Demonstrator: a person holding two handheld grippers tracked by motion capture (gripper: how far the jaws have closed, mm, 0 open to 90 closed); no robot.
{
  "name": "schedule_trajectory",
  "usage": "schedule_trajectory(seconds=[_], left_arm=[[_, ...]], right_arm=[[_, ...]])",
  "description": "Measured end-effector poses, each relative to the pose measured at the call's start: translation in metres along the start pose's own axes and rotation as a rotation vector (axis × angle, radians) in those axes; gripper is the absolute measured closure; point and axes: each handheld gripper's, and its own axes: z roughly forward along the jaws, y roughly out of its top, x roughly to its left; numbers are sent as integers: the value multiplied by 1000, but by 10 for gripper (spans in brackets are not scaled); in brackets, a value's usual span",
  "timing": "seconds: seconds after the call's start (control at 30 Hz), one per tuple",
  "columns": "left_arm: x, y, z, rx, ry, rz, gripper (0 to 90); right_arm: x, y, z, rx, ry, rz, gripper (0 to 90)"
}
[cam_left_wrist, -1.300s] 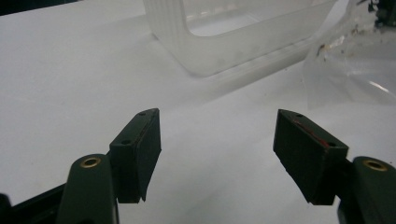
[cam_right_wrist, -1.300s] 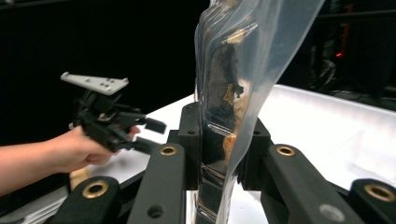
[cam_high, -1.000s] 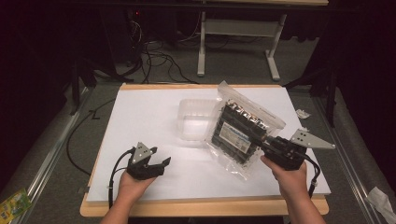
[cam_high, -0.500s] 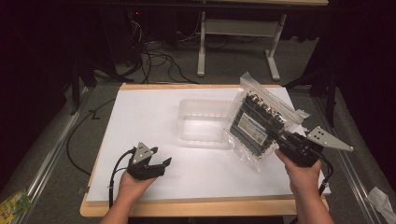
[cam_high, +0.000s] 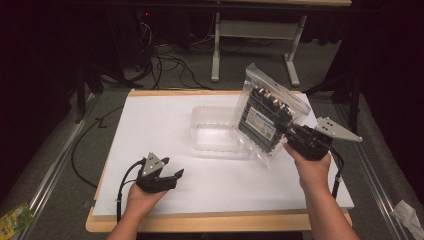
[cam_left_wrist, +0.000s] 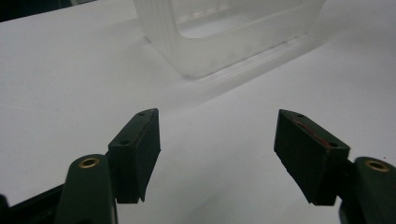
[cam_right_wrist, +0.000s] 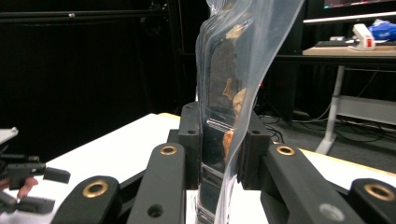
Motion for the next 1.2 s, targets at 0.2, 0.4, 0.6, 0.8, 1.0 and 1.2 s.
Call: schedule_trajectory(seconds=[0.2, 0.4, 0.6, 0.8, 1.0, 1.2], left_arm=[[0, 0, -1, -3, 1, -2, 320], [1, 0, -2, -8, -3, -7, 320], [2, 0, -3, -15, -8, -13, 320], [3, -1, -2, -12, -14, -18, 321], [2, -1, -1, -15, -15, -15, 322], [2, -1, 1, -5, -23, -16, 321]], right_arm=[[4, 8, 36, 11, 14, -16, 765], [12, 12, 75, 24, 33, -44, 765], [16, 10, 114, 49, 30, -73, 765], [16, 2, 148, 95, 28, -113, 766], [15, -4, 159, 94, 35, -129, 766], [20, -7, 162, 98, 49, -170, 767]])
